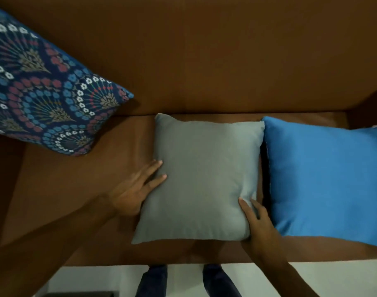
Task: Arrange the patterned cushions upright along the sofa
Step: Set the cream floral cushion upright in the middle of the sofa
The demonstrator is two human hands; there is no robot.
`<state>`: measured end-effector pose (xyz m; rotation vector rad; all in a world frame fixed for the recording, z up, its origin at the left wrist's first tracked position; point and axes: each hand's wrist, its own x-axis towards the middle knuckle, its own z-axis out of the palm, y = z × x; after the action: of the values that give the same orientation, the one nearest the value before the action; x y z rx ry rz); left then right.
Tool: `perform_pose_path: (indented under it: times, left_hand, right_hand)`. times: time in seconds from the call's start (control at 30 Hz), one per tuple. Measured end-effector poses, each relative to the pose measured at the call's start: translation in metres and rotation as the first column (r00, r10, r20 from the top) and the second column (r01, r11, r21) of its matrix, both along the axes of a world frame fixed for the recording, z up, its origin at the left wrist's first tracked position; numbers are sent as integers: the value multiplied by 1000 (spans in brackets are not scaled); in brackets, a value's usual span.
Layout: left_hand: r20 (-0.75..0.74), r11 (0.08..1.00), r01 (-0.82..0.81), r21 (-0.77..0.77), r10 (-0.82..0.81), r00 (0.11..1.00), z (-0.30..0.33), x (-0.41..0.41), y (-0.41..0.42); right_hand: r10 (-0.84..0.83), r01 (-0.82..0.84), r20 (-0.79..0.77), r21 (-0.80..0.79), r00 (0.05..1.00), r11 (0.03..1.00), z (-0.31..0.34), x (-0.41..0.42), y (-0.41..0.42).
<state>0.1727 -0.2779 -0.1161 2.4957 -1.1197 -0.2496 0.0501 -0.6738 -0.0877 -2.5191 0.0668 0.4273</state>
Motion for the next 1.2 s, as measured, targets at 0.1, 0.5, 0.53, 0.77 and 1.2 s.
perform_pose_path:
  times: [0.1, 0.5, 0.53, 0.77, 1.2]
  left_hand:
    - [-93, 993, -105, -61, 99, 991, 31, -23, -1]
    - [-464, 476, -677, -560, 497, 733, 182, 42, 8]
    - [-419, 482, -687, -544, 553, 720, 183, 57, 12]
    - [-431, 412, -853, -321, 738, 519, 139, 137, 32]
    - [-384, 673, -703, -229, 602, 701, 164, 177, 26]
  right_hand:
    - [-88, 76, 165, 76, 982, 994, 51, 22, -13]
    - [-65, -94, 650, 208, 757, 974, 257, 233, 36]
    - [-71, -110, 658, 229, 750, 967, 259, 250, 44]
    - [45, -88, 105, 455, 993, 886, 181, 320, 47]
    - [33, -88, 233, 231, 972, 969, 142, 319, -4]
